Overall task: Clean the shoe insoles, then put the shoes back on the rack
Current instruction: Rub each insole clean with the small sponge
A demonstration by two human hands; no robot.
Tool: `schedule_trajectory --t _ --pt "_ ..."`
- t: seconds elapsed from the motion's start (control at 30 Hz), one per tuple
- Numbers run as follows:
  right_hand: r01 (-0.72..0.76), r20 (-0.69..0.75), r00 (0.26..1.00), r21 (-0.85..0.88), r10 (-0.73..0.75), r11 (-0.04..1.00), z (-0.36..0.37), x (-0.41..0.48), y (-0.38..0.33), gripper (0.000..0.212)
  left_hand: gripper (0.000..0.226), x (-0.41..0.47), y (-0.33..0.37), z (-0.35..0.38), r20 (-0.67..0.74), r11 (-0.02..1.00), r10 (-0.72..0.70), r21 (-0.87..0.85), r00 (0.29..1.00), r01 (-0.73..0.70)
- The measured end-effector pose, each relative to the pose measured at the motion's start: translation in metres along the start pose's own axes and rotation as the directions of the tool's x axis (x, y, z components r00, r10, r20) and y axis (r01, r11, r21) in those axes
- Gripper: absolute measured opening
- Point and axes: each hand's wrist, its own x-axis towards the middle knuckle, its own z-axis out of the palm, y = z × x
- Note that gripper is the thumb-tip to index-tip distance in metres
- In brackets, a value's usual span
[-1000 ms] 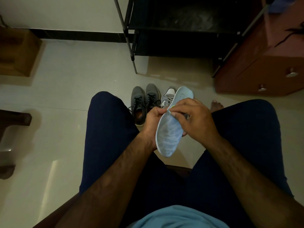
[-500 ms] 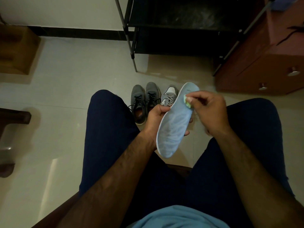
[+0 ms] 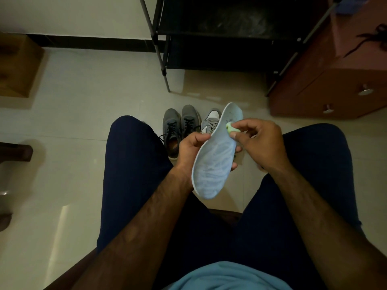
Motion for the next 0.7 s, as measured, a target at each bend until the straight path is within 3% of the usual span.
schedule_trajectory --t 0.13,0.23,0.3,0.47,0.63,0.7 --pt "0.082 0.117 0.99 -0.067 -0.073 0.994 0.002 -0.01 0.0 0.019 0.063 -0.001 0.001 0.0 0.013 0.999 -0.043 0.01 0.999 0.043" --pt "0.047 0.046 0.998 0.018 -0.047 0.999 -0.002 -0.001 0.002 0.016 0.07 -0.001 0.003 0.001 0.019 0.998 -0.049 0.033 0.999 0.049" --pt "0.068 -0.037 0.997 -0.023 -0.068 0.997 -0.004 0.005 0.003 0.015 0.08 -0.001 0.002 0.002 0.038 0.999 -0.052 0.014 0.998 0.051" --pt "0.132 0.11 0.987 -0.123 -0.118 0.984 0.003 -0.008 0.002 0.016 0.076 0.0 0.003 -0.003 0.065 0.997 -0.045 0.063 0.997 0.041" --pt "0.062 -0.052 0.996 -0.127 -0.069 0.99 0.0 0.006 0.008 0.014 0.079 0.002 0.0 -0.001 0.054 0.999 -0.029 0.02 0.998 0.028" --pt "0.058 -0.001 0.998 -0.123 -0.059 0.991 0.002 0.002 0.006 0.013 0.079 0.002 0.0 -0.003 0.054 0.999 -0.035 0.037 0.998 0.033"
